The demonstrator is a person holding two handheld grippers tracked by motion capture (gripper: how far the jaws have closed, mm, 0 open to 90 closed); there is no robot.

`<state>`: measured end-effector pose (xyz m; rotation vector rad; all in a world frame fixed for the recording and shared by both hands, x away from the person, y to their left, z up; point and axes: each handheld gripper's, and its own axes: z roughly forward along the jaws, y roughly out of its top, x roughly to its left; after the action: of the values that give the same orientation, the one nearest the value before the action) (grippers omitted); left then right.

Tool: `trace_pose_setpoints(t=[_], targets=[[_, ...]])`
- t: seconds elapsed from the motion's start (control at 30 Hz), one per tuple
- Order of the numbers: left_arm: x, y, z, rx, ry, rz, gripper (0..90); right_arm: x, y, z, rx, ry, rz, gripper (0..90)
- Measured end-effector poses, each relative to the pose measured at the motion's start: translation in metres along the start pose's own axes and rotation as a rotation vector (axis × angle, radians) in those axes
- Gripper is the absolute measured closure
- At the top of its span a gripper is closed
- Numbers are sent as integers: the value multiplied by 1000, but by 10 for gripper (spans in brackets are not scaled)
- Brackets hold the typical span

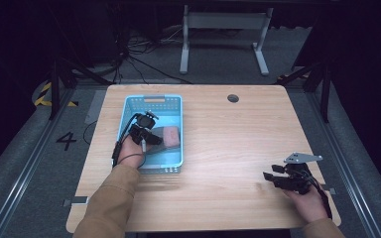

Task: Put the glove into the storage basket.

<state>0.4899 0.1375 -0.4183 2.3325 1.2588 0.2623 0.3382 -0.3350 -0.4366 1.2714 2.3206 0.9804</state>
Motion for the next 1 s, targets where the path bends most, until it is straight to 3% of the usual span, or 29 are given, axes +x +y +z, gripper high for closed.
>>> trace_pose_setpoints(t=[0.13, 0.27, 0.43, 0.6, 0.73, 1.0], targets=[[0, 0, -6, -32, 8, -1, 318, 1, 2, 2, 2, 8, -5, 491], [-2, -1, -14, -76, 17, 4, 308, 2, 4, 4, 3, 12, -14, 487], [-8, -3, -31, -131, -15, 2, 317, 4, 9, 8, 1, 23, -23, 486], [-18, -5, -51, -159, -36, 41, 328, 6, 14, 13, 0, 36, -36, 486], [-28, -10, -69, -208, -74, 61, 350, 7, 20, 17, -2, 47, -50, 498], [-51, -30, -102, -281, -142, 143, 356, 13, 28, 25, 0, 71, -86, 517]])
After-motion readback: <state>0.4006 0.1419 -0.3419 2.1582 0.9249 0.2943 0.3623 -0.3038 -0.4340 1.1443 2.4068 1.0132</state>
